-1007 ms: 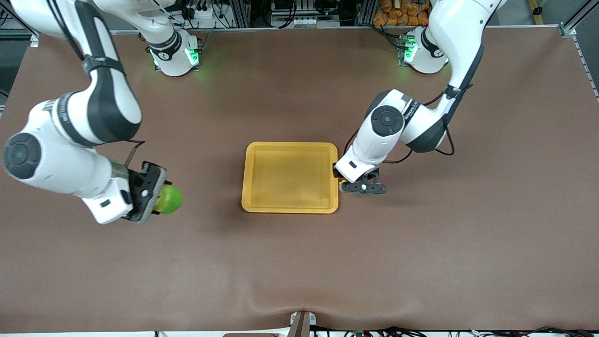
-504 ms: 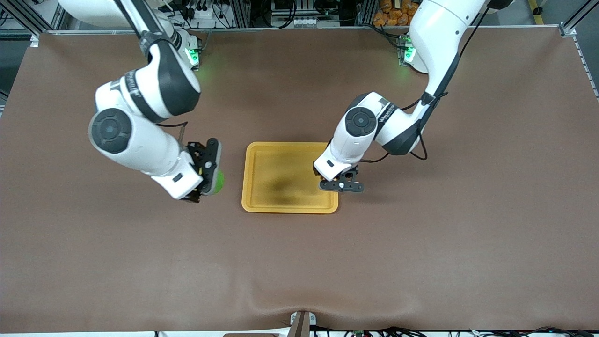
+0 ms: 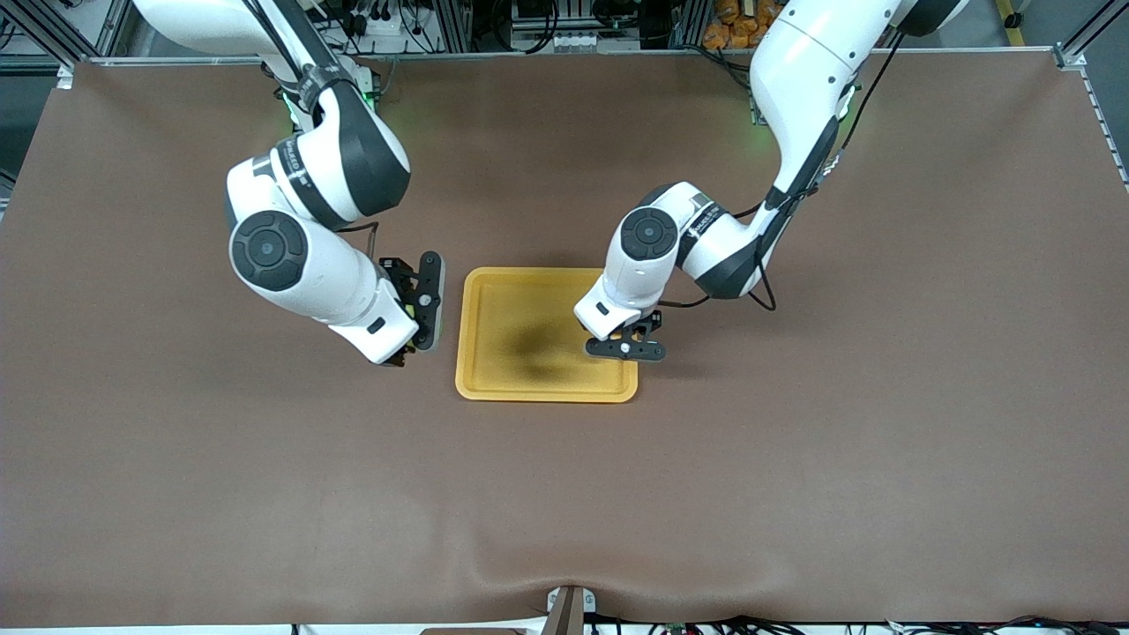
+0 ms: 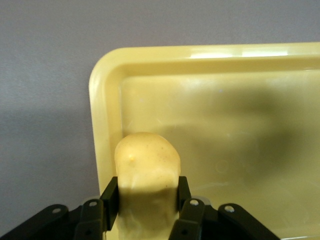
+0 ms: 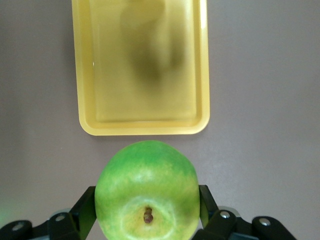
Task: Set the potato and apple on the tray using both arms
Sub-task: 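Lower the potato into the tray while the right gripper carries the apple over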
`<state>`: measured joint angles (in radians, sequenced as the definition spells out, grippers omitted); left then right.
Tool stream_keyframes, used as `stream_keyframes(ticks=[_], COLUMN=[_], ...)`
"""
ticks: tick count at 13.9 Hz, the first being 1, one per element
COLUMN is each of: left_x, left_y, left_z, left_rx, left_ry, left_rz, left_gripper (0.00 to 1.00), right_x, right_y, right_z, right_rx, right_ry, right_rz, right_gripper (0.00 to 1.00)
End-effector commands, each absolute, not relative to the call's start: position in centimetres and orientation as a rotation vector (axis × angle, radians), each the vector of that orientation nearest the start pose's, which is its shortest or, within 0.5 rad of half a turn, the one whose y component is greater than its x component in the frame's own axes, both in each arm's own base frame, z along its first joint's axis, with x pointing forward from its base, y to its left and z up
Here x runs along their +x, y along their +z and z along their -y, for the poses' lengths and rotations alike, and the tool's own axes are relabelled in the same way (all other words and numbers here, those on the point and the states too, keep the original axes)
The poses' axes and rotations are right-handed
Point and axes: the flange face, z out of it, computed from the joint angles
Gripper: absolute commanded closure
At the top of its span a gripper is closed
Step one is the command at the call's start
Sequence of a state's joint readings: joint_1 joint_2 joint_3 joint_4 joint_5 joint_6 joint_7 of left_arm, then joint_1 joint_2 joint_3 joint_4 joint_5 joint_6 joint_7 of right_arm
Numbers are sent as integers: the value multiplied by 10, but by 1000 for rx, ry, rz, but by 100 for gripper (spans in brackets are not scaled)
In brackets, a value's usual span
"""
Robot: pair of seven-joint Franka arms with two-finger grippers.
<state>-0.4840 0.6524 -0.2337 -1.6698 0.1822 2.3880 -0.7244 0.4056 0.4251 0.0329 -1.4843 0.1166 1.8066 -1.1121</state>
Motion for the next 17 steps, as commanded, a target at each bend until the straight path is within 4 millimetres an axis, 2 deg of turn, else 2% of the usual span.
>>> stream_keyframes(ticks=[1,3,6,8,9,11,13,15,16,17], left_x=[540,540,539,541,541,541,542,542,543,543], left_y=[236,229,226,224,224,218,215,211,211,212], left_z=[446,446,446,445,445,445,445,447,446,446], left_rx=[-3182,-3178,-3174,-3176,-3176,-3172,-3173,-3173,-3173,-3174], left_ry=[-112,-100,-95,-93,-93,-83,-80,-73,-73,-75], left_rz=[-91,-89,-92,-87,-86,-86,-82,-84,-82,-82], left_gripper=[100,100,100,100,100,91,75,67,56,34], right_x=[590,573,544,537,532,527,521,523,521,519], right_y=[412,396,359,338,334,327,314,312,309,304], right_z=[-300,-309,-322,-320,-327,-333,-326,-325,-327,-331], right_rx=[-2171,-2165,-2149,-2147,-2135,-2122,-2127,-2133,-2131,-2127], right_ry=[58,-1,-79,-122,-134,-113,-72,-74,-67,-60], right_rz=[2092,2126,2174,2191,2208,2215,2194,2189,2188,2189], right_gripper=[100,100,100,100,100,100,100,100,100,100])
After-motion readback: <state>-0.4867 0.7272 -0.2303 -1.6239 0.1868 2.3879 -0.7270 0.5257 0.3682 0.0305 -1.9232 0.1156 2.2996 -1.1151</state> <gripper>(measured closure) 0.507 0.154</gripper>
